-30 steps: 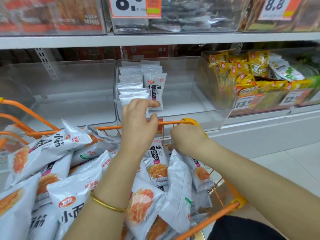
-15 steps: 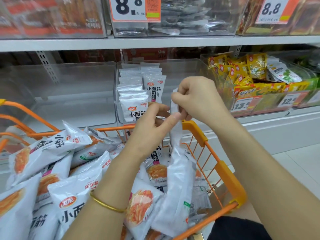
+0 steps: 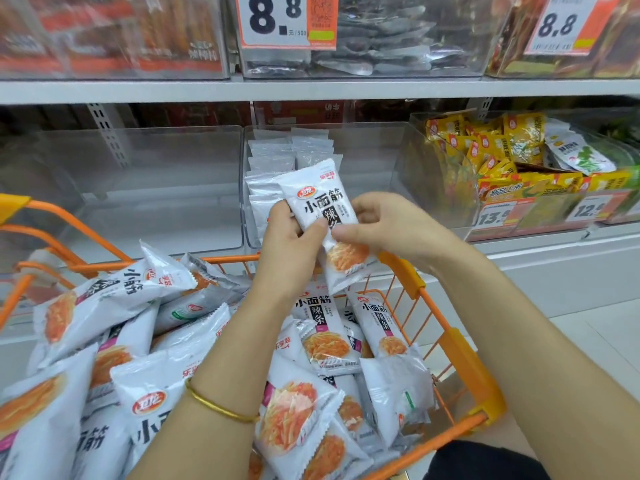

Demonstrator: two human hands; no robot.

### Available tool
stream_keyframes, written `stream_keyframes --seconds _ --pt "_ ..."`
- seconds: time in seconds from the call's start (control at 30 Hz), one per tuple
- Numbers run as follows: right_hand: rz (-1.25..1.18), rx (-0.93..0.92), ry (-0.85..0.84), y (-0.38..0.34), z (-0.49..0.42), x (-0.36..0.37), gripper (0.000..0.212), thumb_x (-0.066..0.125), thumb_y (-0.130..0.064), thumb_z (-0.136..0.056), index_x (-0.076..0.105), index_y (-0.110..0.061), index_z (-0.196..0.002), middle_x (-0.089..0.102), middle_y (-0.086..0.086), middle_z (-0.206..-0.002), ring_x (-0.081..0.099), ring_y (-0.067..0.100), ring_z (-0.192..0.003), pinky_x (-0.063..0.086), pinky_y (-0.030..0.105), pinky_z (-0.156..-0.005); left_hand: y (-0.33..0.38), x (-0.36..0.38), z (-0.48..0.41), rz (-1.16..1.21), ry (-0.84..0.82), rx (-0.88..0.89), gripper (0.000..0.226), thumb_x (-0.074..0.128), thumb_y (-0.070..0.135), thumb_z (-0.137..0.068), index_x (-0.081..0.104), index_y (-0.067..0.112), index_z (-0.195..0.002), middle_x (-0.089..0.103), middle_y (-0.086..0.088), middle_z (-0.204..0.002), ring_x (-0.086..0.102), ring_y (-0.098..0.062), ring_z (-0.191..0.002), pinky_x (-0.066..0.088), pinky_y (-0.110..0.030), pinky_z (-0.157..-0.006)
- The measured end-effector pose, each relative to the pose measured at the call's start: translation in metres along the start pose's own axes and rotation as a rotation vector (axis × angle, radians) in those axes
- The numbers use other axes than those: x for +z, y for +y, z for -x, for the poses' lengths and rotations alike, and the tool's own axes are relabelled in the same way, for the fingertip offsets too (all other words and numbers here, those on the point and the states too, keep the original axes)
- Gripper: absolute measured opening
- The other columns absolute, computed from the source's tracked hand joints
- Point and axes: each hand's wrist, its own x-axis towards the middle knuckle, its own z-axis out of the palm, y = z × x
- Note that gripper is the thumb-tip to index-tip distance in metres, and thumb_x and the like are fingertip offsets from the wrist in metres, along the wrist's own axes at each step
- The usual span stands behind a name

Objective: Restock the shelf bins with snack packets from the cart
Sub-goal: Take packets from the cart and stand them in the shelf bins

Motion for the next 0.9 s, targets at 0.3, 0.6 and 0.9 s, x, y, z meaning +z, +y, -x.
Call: stream_keyframes --seconds 0.3,0.6,0.9 --pt "-0.556 0.227 0.225 -0.005 -0.053 -0.024 0.009 0.06 -0.002 -0.088 0.062 -0.004 -0.097 0.068 0.005 -0.084 0.065 0.014 -0.067 0.056 0.025 -0.051 -0.004 -0.007 -0.002 -0.315 0.22 0.196 0.027 0.051 0.013 -0.093 0.052 0.019 -0.119 0.058 0.009 -0.104 0.052 0.004 -0.088 0.044 -0.016 -0.079" --pt "-0.189 0.389 0.271 0.016 -0.119 0.013 0.043 0.074 0.005 -0.073 0.057 -0.003 -0.111 0.064 0.012 -0.114 0.059 0.023 -0.09 0.045 0.028 -0.059 -0.013 -0.007 -0.004 -0.481 0.139 0.086 0.028 0.049 0.007 -0.09 0.057 0.019 -0.114 0.058 0.003 -0.113 0.054 -0.011 -0.104 0.046 -0.033 -0.094" --pt "0.146 0.297 0.375 0.029 -0.145 0.025 0.035 0.072 -0.01 -0.08 0.06 0.001 -0.111 0.065 0.012 -0.111 0.062 0.025 -0.104 0.052 0.031 -0.085 -0.014 -0.006 -0.004 -0.514 0.128 0.087 0.031 0.049 0.007 -0.09 0.056 0.019 -0.117 0.057 0.004 -0.114 0.052 -0.013 -0.109 0.045 -0.037 -0.097"
